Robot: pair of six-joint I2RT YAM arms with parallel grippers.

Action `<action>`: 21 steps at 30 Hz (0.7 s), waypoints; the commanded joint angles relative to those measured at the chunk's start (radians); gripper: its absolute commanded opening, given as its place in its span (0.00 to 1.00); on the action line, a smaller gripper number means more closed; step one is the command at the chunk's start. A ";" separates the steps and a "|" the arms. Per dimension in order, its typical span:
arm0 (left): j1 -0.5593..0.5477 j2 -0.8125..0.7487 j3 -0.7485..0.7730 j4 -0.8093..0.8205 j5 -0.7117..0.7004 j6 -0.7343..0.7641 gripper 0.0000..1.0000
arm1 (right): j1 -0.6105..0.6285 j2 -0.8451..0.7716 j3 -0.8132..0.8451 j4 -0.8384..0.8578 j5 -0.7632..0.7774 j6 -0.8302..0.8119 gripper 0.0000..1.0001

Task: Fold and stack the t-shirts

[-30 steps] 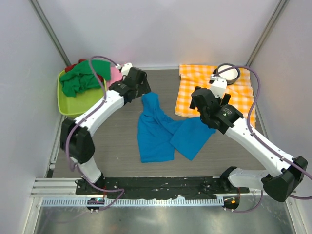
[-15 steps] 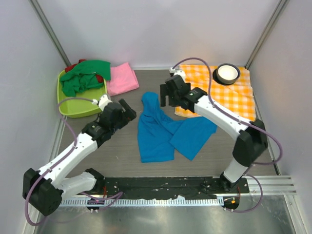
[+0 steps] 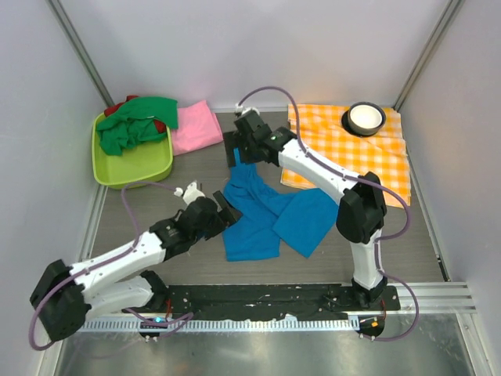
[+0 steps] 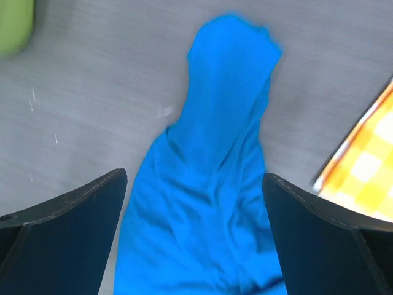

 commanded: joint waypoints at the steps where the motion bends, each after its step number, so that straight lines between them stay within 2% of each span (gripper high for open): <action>1: -0.084 -0.245 -0.051 -0.156 -0.241 -0.122 0.85 | 0.129 -0.140 -0.268 -0.014 0.043 0.005 0.98; 4: -0.084 -0.400 -0.063 -0.284 -0.337 -0.114 0.85 | 0.193 -0.258 -0.483 0.073 0.056 0.048 0.98; 10: -0.084 -0.602 -0.011 -0.517 -0.433 -0.098 0.85 | 0.351 -0.355 -0.681 0.106 0.106 0.086 0.98; 15: -0.084 -0.653 -0.006 -0.591 -0.479 -0.107 0.86 | 0.454 -0.335 -0.697 0.101 0.146 0.119 0.98; 21: -0.084 -0.644 -0.017 -0.586 -0.486 -0.113 0.86 | 0.557 -0.223 -0.620 0.098 0.174 0.119 0.98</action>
